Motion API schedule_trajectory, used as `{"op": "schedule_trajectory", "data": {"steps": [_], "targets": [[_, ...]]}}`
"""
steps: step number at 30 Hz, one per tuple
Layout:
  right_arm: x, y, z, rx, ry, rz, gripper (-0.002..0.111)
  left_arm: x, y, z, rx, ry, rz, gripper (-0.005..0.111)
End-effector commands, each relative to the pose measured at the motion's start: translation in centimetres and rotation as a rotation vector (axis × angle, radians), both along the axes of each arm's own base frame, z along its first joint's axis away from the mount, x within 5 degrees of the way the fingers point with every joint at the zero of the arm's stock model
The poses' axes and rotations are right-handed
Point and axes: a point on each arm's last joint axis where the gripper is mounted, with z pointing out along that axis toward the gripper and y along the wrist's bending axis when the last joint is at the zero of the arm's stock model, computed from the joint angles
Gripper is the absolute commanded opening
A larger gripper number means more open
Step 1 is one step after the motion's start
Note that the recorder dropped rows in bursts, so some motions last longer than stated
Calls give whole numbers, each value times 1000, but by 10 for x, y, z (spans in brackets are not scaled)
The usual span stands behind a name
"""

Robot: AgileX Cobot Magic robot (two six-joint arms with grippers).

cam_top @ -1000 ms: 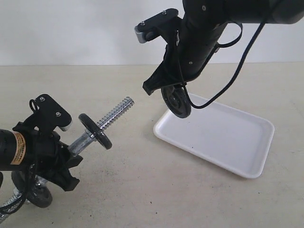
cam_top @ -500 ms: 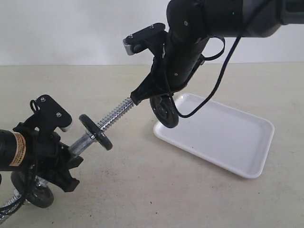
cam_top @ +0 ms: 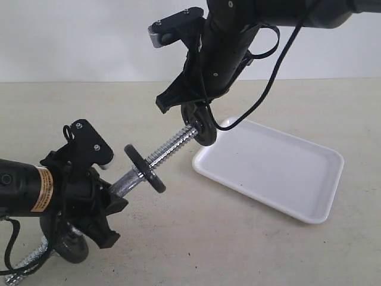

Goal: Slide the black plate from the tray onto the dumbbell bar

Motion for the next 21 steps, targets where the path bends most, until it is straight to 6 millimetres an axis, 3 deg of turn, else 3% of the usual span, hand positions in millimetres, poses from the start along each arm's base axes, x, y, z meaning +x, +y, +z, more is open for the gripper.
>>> {"op": "schedule_trajectory", "data": {"steps": [1,14,21], "targets": [[-1,-1,16,16,-54,19,0,4,-31,41,-347,-149,-166,4],[2,-14,16,-141,-80,19,0,6,-26,36,-274,-128,-121,4],[1,-14,16,-128,-73,8,0,9,-25,29,-257,-105,-93,4]]}}
